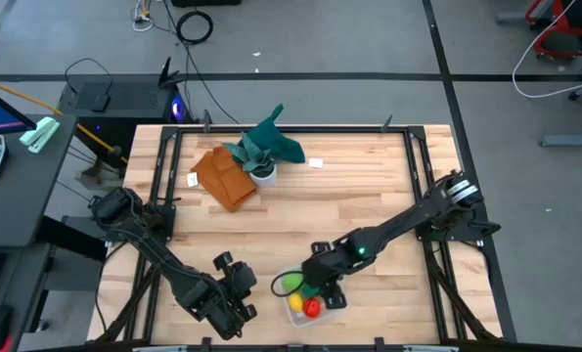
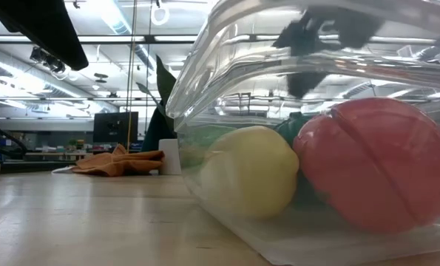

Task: Pick and placing Produce into tupperware
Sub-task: Return to Home Position

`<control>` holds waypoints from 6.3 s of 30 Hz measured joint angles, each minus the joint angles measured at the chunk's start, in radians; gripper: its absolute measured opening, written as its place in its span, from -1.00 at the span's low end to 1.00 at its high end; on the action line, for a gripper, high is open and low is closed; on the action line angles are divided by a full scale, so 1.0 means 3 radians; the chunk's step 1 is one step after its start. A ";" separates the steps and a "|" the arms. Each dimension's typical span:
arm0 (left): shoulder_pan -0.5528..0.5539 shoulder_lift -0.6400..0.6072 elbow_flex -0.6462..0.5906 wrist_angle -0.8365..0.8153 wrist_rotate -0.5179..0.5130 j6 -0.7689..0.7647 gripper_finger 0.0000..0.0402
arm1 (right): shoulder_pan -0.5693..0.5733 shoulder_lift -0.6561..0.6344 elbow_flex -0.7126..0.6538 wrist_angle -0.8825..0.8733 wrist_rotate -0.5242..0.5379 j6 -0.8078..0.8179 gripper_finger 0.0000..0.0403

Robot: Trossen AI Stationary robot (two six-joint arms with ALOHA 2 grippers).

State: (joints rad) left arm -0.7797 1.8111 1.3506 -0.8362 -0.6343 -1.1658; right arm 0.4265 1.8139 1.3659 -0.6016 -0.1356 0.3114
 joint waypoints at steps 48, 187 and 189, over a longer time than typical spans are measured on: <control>0.0648 0.0001 0.0000 -0.0035 -0.0101 0.0440 -0.95 | -0.1706 -0.4665 -0.2558 0.0632 0.0106 0.0366 -1.00; 0.2240 -0.5174 -0.4477 0.5400 0.1310 0.3810 -0.98 | -0.1704 -0.6042 -0.4466 0.2326 0.0428 0.1744 -1.00; 0.2240 -0.5359 -0.4477 0.5163 0.1309 0.3820 -0.99 | -0.1705 -0.6042 -0.4466 0.2326 0.0428 0.1739 -1.00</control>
State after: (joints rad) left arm -0.1078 0.2034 0.0074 0.7127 -0.2415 -0.0199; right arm -0.0850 0.0013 0.0261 0.0963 -0.0071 0.8331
